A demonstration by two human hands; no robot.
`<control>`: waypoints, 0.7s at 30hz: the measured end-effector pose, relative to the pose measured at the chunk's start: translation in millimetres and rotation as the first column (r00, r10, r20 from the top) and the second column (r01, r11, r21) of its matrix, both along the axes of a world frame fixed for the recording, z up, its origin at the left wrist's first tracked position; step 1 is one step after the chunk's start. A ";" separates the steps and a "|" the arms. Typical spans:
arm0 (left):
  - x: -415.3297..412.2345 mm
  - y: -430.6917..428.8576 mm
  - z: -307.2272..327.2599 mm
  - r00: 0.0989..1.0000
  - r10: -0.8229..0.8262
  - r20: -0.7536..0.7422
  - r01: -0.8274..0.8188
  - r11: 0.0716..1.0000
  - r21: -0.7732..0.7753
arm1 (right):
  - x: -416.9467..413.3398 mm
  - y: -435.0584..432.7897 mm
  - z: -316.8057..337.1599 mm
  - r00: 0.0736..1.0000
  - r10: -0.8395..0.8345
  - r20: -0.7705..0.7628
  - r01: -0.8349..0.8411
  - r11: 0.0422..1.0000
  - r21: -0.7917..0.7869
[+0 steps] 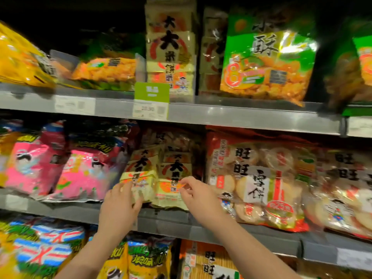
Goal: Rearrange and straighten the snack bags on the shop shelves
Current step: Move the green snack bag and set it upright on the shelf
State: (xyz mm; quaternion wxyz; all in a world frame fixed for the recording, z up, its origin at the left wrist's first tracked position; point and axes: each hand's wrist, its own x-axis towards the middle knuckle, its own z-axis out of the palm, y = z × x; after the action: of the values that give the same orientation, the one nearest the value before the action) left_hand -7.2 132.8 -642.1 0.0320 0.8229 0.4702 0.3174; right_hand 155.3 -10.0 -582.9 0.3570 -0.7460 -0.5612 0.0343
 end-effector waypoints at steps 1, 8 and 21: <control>-4.0 9.5 -3.8 1.000 0.019 0.005 -0.019 0.998 -0.055 | -6.3 9.8 -2.6 0.999 0.017 -0.041 -0.017 1.000 0.001; 2.5 44.0 -0.5 0.998 0.023 0.061 0.008 0.889 -0.458 | -9.8 54.4 -31.0 0.986 -0.097 -0.137 0.072 0.982 -0.176; 16.7 63.2 23.8 0.973 0.077 0.219 0.118 0.648 -0.752 | -0.8 65.2 -66.3 0.951 -0.292 -0.100 0.246 0.914 -0.324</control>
State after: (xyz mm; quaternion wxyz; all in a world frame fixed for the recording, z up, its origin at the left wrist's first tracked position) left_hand 9.6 195.9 -618.3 0.4320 0.6960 0.5433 0.1838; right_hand 154.6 55.2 -649.2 0.2781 -0.8580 -0.4131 0.1262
